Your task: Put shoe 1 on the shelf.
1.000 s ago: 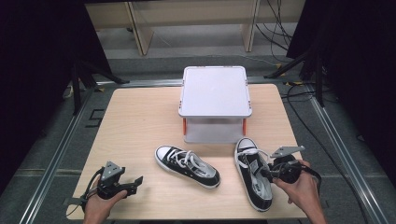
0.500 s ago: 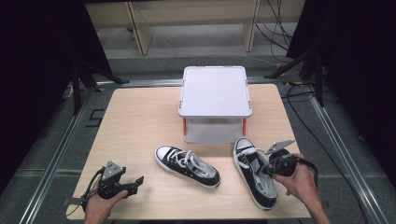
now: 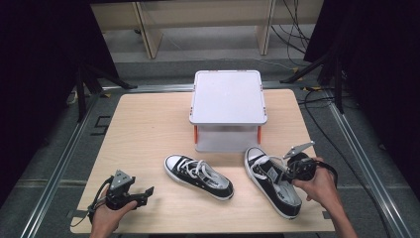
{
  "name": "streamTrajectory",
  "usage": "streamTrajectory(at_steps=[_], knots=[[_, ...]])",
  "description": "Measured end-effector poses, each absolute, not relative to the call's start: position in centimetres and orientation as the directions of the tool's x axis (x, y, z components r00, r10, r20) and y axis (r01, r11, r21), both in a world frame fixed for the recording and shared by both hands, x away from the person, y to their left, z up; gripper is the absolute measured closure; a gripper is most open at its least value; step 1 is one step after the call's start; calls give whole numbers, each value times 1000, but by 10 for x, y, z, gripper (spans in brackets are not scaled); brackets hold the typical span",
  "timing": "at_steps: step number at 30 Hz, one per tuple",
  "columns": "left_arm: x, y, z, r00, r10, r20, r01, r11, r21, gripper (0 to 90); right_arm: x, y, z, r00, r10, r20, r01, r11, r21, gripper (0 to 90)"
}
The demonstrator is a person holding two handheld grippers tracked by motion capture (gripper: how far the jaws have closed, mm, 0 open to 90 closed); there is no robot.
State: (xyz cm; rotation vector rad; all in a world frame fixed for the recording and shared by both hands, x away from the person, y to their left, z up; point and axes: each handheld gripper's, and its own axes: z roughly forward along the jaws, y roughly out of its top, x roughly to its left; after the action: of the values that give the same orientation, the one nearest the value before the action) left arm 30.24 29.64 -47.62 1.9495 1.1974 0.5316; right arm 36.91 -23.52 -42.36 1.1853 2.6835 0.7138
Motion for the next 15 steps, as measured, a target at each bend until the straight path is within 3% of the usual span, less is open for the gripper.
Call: streamTrajectory(at_steps=[15], knots=[[301, 297, -477, 483, 875, -28, 553, -280, 785, 178, 387, -236, -418, -703, 697, 141, 688, 617, 381, 855]])
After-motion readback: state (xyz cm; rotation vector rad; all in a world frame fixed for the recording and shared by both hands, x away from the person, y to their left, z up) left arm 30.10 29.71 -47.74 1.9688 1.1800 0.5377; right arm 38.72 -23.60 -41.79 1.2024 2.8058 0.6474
